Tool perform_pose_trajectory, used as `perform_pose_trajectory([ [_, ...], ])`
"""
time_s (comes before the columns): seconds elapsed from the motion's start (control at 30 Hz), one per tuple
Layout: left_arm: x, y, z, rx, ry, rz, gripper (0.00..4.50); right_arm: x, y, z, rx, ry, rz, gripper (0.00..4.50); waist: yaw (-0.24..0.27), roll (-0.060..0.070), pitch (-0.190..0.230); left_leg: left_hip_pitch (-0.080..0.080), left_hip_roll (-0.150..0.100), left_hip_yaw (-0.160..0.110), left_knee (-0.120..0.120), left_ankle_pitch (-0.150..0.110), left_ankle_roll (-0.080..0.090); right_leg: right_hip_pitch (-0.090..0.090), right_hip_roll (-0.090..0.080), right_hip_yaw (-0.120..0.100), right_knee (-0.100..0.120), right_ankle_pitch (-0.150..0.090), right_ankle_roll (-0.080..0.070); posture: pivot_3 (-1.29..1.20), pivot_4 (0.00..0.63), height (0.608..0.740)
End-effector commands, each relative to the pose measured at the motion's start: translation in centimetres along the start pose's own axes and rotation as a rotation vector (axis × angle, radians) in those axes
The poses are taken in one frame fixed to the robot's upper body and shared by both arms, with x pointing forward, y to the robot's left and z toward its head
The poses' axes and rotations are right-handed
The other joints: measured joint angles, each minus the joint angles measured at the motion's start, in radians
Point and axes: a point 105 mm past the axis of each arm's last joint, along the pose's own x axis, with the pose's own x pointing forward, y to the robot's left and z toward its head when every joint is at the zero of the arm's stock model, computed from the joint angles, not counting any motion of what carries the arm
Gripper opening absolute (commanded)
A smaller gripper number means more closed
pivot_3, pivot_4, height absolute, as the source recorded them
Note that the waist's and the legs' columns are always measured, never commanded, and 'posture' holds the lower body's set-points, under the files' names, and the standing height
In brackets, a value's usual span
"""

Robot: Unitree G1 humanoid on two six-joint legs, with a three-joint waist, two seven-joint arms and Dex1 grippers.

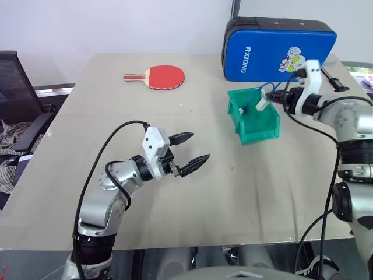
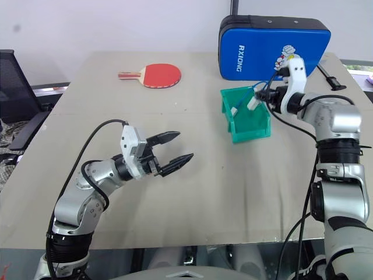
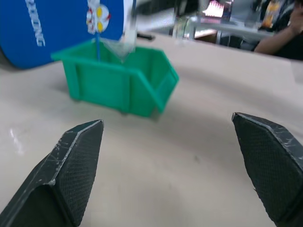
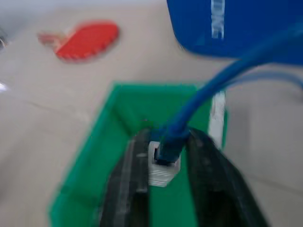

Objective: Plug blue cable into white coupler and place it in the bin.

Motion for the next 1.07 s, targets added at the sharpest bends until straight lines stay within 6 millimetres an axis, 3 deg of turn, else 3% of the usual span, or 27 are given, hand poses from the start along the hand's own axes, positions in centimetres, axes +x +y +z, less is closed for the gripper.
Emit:
perform_pose_trajectory([
  [0.03, 0.1, -0.8, 1.4, 0.033, -0.054, -0.017, 4.5, 0.4, -0.4, 1.0, -0.072, -0.003, 0.014, 2.59, -0.005, 0.001, 0.0, 0.0, 0.0, 0.0, -0.001, 0.0, 0.0, 0.0, 0.0, 0.0, 0.0, 0.0, 0.001, 0.0, 0.15, 0.731],
  [0.17, -0.2, -0.9, 1.5, 0.029, -0.073, 0.004, 4.5, -0.5, -0.2, 2.1, -0.136, -0.025, 0.051, 4.46, -0.011, 0.001, 0.0, -0.001, 0.001, -0.001, -0.001, 0.0, 0.0, 0.0, 0.0, 0.0, -0.001, 0.001, 0.001, 0.0, 0.15, 0.731],
  [0.23, -0.3, -0.9, 1.5, 0.028, -0.082, 0.014, 4.5, -1.3, 0.1, 2.6, -0.175, -0.052, 0.068, 4.46, -0.009, 0.001, 0.0, -0.001, 0.001, -0.001, -0.001, 0.0, 0.0, 0.0, 0.0, 0.0, -0.001, 0.001, 0.001, 0.0, 0.15, 0.731],
  [0.43, -1.1, -0.7, 1.4, 0.028, -0.103, 0.054, 4.5, -6.6, 0.6, 2.8, -0.357, -0.16, 0.064, 4.46, 0.006, 0.001, 0.001, -0.001, 0.001, -0.001, -0.001, 0.0, 0.0, 0.0, -0.001, -0.001, -0.002, 0.0, 0.002, 0.0, 0.15, 0.731],
  [0.6, -2.9, -0.3, 0.7, 0.011, -0.05, 0.079, 4.5, -11.5, 3.0, 1.1, -0.486, -0.223, 0.082, 4.46, 0.011, 0.001, 0.001, -0.001, 0.002, -0.003, -0.001, 0.0, 0.0, 0.0, 0.0, -0.002, -0.001, -0.002, 0.005, 0.0, 0.15, 0.731],
  [0.7, -5.1, 0.4, 0.1, -0.006, 0.027, 0.101, 4.5, -14.1, 3.7, -2.8, -0.591, -0.114, 0.067, 4.46, 0.01, 0.001, 0.001, 0.0, 0.002, -0.002, -0.001, 0.0, 0.0, 0.0, 0.001, -0.001, -0.001, -0.004, 0.004, 0.0, 0.15, 0.731],
  [0.9, -9.4, 0.6, -2.4, -0.064, 0.217, 0.135, 4.5, -19.7, 3.8, -10.1, -0.581, 0.108, 0.058, 4.46, 0.011, 0.002, 0.001, 0.001, 0.002, -0.001, -0.001, 0.0, 0.0, 0.0, 0.0, -0.001, -0.001, -0.006, 0.003, 0.0, 0.15, 0.731],
  [1.07, -9.8, 0.2, -2.8, -0.086, 0.248, 0.118, 4.5, -22.0, 2.4, -13.0, -0.536, 0.173, 0.003, 4.46, 0.008, 0.001, 0.001, 0.002, 0.002, 0.001, 0.001, -0.001, -0.001, 0.0, -0.003, -0.001, -0.001, -0.006, 0.003, 0.0, 0.15, 0.731],
])
